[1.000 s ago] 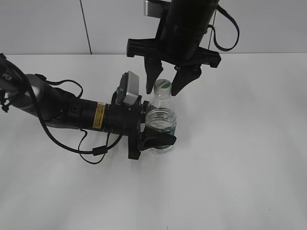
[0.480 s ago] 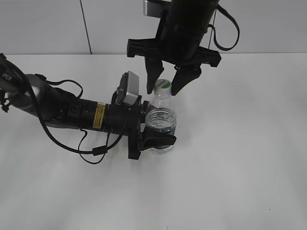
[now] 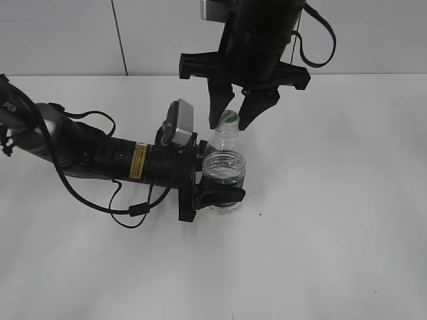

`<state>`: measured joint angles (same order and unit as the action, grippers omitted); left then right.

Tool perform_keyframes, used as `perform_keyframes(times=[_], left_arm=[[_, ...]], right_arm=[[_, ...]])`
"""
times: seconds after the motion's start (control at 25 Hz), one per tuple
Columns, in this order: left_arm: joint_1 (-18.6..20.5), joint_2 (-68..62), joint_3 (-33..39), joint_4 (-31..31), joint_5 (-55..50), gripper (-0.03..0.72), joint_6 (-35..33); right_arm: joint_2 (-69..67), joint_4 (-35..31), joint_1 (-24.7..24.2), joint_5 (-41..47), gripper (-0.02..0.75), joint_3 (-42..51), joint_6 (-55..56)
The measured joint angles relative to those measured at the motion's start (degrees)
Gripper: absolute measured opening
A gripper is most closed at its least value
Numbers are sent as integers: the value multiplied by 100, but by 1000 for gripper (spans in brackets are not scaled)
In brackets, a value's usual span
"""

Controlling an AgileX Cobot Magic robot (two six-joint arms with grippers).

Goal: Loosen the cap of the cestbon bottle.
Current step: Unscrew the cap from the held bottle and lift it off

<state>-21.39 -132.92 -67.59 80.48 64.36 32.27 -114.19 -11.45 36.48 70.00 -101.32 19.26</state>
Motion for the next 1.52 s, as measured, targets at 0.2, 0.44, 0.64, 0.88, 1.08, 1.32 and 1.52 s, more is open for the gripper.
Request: perform_keyframes(times=[0.2,0.44,0.64,0.88,1.08,1.32,1.52], left_arm=[[0,0,0,0,0,400,7],[0,0,0,-2,0,400,7],[0,0,0,9,0,400,7],[0,0,0,20,0,400,7],[0,0,0,31,0,400,2],[0,0,0,36,0,400,2],[0,0,0,52,13,400,2]], right_arm=[[0,8,0,0,306,0,-23],[0,8,0,0,306,0,-627],[0,8,0,0,305,0,-2090],[7,8,0,0,305,0,-3528],[13,2,0,0,305,0,-4680],[18,2,0,0,305,-10,-5980],[18,2,0,0,305,-16,-6960]])
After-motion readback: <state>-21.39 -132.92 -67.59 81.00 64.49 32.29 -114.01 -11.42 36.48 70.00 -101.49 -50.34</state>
